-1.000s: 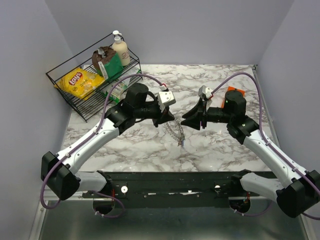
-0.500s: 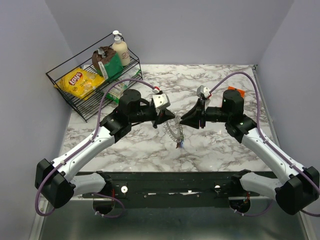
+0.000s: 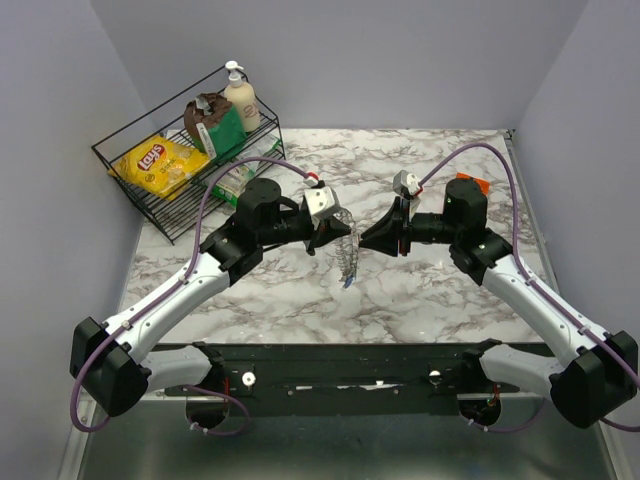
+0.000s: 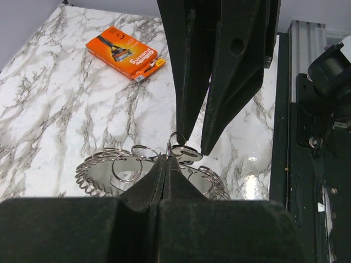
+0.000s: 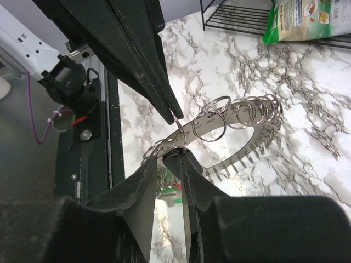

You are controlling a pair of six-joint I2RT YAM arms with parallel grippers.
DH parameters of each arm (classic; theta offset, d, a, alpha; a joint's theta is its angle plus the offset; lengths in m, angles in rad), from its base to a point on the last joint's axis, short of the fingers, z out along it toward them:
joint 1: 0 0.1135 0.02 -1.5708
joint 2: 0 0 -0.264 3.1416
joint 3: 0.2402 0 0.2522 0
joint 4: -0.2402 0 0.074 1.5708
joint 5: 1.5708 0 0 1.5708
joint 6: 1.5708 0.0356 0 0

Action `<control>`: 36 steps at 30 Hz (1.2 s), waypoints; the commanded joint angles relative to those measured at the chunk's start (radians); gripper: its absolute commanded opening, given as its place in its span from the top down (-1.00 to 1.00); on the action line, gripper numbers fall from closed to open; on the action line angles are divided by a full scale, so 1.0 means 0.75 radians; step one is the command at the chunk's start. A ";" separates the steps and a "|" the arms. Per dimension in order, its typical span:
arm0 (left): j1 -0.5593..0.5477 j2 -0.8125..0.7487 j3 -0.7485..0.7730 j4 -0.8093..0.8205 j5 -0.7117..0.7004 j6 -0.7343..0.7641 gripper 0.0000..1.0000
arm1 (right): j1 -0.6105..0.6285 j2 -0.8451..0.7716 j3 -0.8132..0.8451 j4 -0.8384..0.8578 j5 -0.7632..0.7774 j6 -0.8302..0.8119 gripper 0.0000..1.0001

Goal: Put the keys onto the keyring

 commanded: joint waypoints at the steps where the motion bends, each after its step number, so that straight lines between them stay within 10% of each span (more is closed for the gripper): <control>1: 0.002 -0.036 -0.002 0.065 0.040 0.030 1.00 | 0.005 -0.007 0.038 0.039 -0.037 0.016 0.37; 24: 0.002 -0.042 -0.015 0.084 0.118 0.040 1.00 | 0.008 0.042 0.062 0.078 -0.074 0.065 0.99; 36: 0.002 -0.069 -0.062 0.170 0.112 0.012 1.00 | 0.005 0.075 0.054 0.080 -0.094 0.065 0.99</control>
